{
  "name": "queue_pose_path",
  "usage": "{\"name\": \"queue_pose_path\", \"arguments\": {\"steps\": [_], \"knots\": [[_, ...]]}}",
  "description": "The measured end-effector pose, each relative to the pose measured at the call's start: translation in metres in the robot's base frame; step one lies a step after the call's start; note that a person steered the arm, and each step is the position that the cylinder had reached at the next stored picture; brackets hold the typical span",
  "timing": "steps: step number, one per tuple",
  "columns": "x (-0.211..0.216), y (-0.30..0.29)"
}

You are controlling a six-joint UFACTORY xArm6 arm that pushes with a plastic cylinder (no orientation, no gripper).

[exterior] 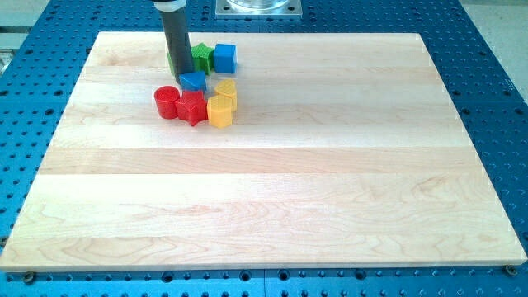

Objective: Push the green blocks towards right of the board

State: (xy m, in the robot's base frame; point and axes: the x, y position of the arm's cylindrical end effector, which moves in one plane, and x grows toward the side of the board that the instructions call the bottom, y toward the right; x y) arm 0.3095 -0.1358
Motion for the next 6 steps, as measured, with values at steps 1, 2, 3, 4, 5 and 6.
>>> {"name": "queue_pose_path", "arguments": {"steps": [1,2,3,4,5,6], "knots": [[-0.025,-0.050],[-0.042,-0.001],[-0.042,0.074],[-0.034,0.071],[-0.028,0.109],[-0.010,0.094]]}}
